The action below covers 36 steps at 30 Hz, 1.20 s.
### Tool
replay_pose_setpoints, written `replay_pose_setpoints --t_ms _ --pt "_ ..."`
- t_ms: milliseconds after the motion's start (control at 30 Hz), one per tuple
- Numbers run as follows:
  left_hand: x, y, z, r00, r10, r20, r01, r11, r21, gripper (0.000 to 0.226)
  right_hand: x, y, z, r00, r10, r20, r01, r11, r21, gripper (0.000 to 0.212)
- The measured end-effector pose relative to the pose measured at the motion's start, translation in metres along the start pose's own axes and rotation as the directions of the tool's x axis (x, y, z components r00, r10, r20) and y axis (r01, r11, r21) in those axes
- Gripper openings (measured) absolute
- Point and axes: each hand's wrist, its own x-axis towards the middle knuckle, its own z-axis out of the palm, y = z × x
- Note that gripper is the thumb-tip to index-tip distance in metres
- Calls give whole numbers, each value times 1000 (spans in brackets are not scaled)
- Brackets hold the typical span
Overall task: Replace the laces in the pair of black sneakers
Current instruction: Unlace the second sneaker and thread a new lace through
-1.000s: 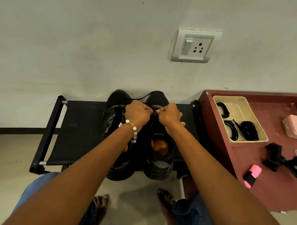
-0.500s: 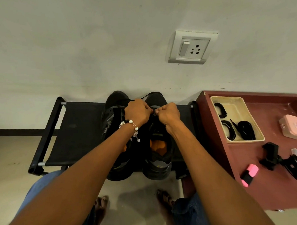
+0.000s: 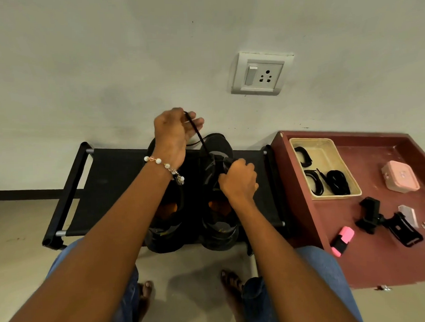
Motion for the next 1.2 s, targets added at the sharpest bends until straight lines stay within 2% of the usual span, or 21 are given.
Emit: replay_pose_setpoints --t_ms 67,133,167,200,233,300,400,467,533,567,667,733,800,833,867,933,1000,1067,1100,1133,1200 --pt "0 12 -1 998 62 32 -60 997 -55 20 -2 3 4 999 54 7 -54 998 40 48" --pt "2 13 -5 990 96 107 -114 977 179 21 -4 3 7 997 82 5 -82 995 61 50" --pt "3 9 -9 982 106 157 -160 907 390 17 -4 3 8 996 88 7 -88 994 63 50" --pt "3 2 -13 968 115 223 -230 761 606 12 -5 3 9 995 95 11 -95 993 66 50" --pt "4 -7 -16 947 111 300 -309 560 769 10 -4 3 10 994 104 19 -105 992 74 51" --pt "4 -25 -21 911 -2 412 -403 206 892 13 -2 4 11 992 116 40 -120 988 99 52" --pt "7 -42 -22 909 -182 376 -391 -52 919 20 -1 6 12 991 119 53 -126 982 138 52" --pt "11 -47 -23 917 -202 344 -372 -125 920 25 -1 6 12 992 120 49 -126 980 151 52" --pt "14 -48 -25 923 -201 328 -346 -60 936 27 -2 6 11 991 124 50 -130 978 160 51" --pt "15 -48 -25 931 -203 302 -301 37 953 28 -1 6 11 991 126 51 -132 978 161 51" --pt "15 -40 -22 954 -232 192 -71 449 891 26 -2 6 11 991 125 53 -133 978 163 51" --pt "11 -29 -16 958 -209 194 9 700 714 26 -2 6 12 991 125 53 -133 977 168 51" --pt "3 -11 -10 954 -188 236 94 928 360 22 -2 6 12 991 126 53 -134 976 174 52" --pt "-1 -1 -7 950 -162 266 120 979 167 20 -2 7 12 991 126 52 -133 975 176 52" --pt "-3 9 -5 951 -112 289 109 994 25 20 -2 7 12 991 126 52 -133 975 177 52" --pt "-6 23 -1 960 -2 280 21 998 -65 22 -2 7 12 991 125 50 -132 975 178 51" --pt "-8 24 0 967 45 250 -50 999 13 19 -2 7 12 991 121 50 -128 976 176 51" --pt "-10 14 -2 972 26 234 -82 969 233 14 -2 6 12 992 118 53 -125 977 172 52" --pt "-9 6 -4 972 16 236 -114 905 409 12 -2 6 12 992 117 55 -124 978 170 52" --pt "-7 -3 -7 966 10 257 -168 783 599 9 -2 6 12 992 116 55 -123 978 166 52" --pt "-1 -22 -15 939 3 344 -313 420 852 9 -2 6 12 992 114 54 -121 980 160 52"
